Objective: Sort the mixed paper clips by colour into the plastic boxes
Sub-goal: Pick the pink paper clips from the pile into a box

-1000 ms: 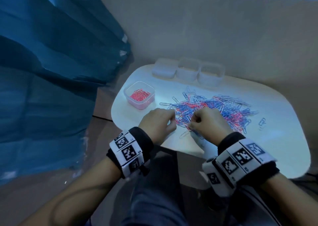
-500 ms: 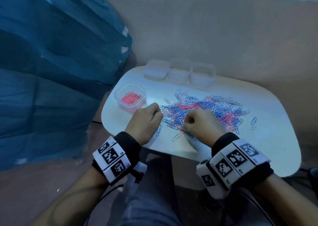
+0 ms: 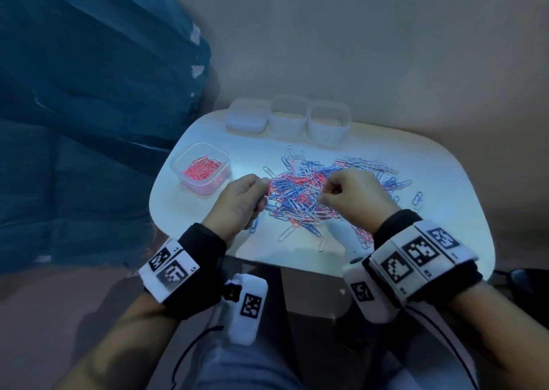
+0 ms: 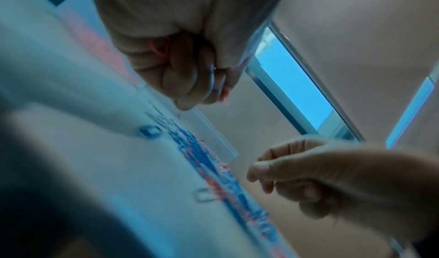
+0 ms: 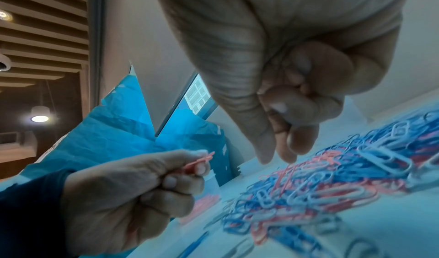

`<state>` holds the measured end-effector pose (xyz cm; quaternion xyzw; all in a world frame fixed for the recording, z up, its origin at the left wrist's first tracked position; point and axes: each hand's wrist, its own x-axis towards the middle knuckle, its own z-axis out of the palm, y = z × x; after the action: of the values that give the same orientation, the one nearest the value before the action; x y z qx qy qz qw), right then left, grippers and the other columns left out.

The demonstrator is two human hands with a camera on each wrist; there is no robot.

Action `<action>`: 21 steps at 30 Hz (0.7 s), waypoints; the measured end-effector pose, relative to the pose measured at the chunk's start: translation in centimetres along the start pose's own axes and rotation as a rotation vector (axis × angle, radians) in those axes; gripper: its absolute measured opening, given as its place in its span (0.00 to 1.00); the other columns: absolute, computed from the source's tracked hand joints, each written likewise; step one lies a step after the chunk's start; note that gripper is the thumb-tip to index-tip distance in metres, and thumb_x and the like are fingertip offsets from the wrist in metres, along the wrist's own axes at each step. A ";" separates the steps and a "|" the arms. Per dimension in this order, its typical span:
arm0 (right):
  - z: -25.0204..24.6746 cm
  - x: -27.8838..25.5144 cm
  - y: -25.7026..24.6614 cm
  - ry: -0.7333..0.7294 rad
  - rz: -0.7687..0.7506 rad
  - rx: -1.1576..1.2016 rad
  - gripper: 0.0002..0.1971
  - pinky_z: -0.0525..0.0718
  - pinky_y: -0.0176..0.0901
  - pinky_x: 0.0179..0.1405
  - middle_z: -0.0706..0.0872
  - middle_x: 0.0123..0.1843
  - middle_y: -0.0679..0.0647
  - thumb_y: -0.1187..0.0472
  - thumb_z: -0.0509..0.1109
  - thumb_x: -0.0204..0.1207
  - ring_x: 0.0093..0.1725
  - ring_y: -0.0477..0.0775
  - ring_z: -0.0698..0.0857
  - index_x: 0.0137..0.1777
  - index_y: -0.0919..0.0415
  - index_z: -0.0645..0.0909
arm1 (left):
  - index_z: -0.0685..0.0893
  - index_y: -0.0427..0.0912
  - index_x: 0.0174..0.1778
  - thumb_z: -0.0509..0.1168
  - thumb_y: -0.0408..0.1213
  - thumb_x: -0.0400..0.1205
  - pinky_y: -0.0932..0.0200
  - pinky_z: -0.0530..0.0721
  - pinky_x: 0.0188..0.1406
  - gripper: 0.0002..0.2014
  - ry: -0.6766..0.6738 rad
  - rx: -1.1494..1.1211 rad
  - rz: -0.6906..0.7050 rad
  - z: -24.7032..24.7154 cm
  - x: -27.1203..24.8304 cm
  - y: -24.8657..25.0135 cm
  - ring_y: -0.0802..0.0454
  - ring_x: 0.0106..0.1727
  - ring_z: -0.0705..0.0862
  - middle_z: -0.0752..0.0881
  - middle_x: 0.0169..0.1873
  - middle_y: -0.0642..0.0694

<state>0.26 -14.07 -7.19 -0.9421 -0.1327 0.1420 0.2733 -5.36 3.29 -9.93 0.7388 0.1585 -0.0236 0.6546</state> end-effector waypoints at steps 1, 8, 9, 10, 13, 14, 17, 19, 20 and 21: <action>-0.5 0.4 0.3 0.015 0.010 -0.006 0.05 0.79 0.44 0.48 0.87 0.44 0.59 0.61 0.71 0.74 0.47 0.56 0.83 0.40 0.61 0.85 | 0.68 0.44 0.30 0.56 0.37 0.86 0.73 0.55 0.10 0.16 -0.017 -0.053 -0.027 0.0 0.0 0.2 0.63 0.14 0.59 0.72 0.16 0.55; -1.9 3.3 0.9 -0.010 0.031 -0.107 0.03 0.76 0.41 0.41 0.84 0.44 0.58 0.66 0.69 0.74 0.42 0.55 0.80 0.40 0.59 0.83 | 0.66 0.45 0.28 0.54 0.32 0.84 0.75 0.55 0.10 0.16 0.026 -0.131 -0.075 0.5 0.5 0.6 0.62 0.13 0.59 0.72 0.16 0.54; -1.9 3.6 0.9 -0.027 0.022 -0.130 0.03 0.77 0.42 0.41 0.84 0.45 0.58 0.67 0.69 0.74 0.43 0.55 0.80 0.40 0.59 0.83 | 0.65 0.45 0.28 0.54 0.33 0.84 0.74 0.55 0.10 0.17 0.028 -0.124 -0.066 0.6 0.5 0.6 0.62 0.13 0.59 0.71 0.15 0.54; -1.8 4.0 0.8 -0.048 0.014 -0.147 0.02 0.78 0.42 0.41 0.85 0.45 0.59 0.67 0.70 0.73 0.43 0.56 0.80 0.41 0.60 0.83 | 0.64 0.45 0.28 0.54 0.33 0.85 0.73 0.54 0.10 0.17 0.026 -0.117 -0.057 0.7 0.6 0.6 0.63 0.13 0.58 0.70 0.14 0.54; -1.4 5.0 0.8 -0.090 -0.019 -0.172 0.04 0.75 0.40 0.42 0.84 0.43 0.58 0.65 0.72 0.72 0.43 0.54 0.80 0.46 0.63 0.85 | 0.64 0.45 0.28 0.55 0.36 0.86 0.74 0.54 0.10 0.18 0.012 -0.106 -0.042 0.9 0.7 0.6 0.63 0.13 0.58 0.69 0.13 0.54; -1.3 5.2 0.8 -0.094 -0.028 -0.175 0.05 0.75 0.39 0.42 0.83 0.42 0.57 0.65 0.73 0.71 0.44 0.54 0.80 0.46 0.64 0.85 | 0.65 0.44 0.28 0.55 0.36 0.86 0.74 0.55 0.10 0.18 0.003 -0.102 -0.042 0.9 0.7 0.6 0.63 0.13 0.57 0.70 0.14 0.55; -1.0 5.6 0.8 -0.104 -0.037 -0.188 0.08 0.75 0.40 0.43 0.83 0.42 0.56 0.61 0.77 0.68 0.44 0.55 0.81 0.44 0.63 0.84 | 0.68 0.43 0.29 0.56 0.37 0.86 0.74 0.55 0.10 0.17 -0.014 -0.080 -0.049 0.8 0.6 0.5 0.64 0.13 0.57 0.70 0.14 0.55; -0.7 5.6 0.8 -0.110 -0.030 -0.199 0.09 0.76 0.41 0.43 0.82 0.42 0.56 0.58 0.78 0.68 0.45 0.56 0.81 0.41 0.60 0.81 | 0.70 0.43 0.29 0.57 0.37 0.85 0.74 0.55 0.10 0.17 -0.011 -0.059 -0.054 0.8 0.6 0.4 0.64 0.13 0.57 0.70 0.15 0.55; -0.6 5.6 0.7 -0.109 -0.033 -0.205 0.09 0.76 0.41 0.43 0.82 0.43 0.55 0.58 0.77 0.68 0.45 0.56 0.81 0.41 0.59 0.80 | 0.70 0.43 0.29 0.58 0.37 0.85 0.74 0.55 0.10 0.17 -0.011 -0.052 -0.056 0.8 0.5 0.4 0.64 0.14 0.57 0.70 0.15 0.56; -0.6 5.6 0.7 -0.106 -0.038 -0.212 0.08 0.77 0.42 0.44 0.82 0.44 0.56 0.59 0.77 0.69 0.46 0.56 0.81 0.41 0.59 0.80 | 0.70 0.43 0.29 0.58 0.37 0.85 0.74 0.55 0.10 0.17 -0.011 -0.047 -0.057 0.9 0.4 0.4 0.64 0.13 0.58 0.69 0.15 0.56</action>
<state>5.72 -13.04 -8.17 -0.9542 -0.1790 0.1716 0.1673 -4.69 2.49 -9.81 0.7181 0.1762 -0.0424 0.6719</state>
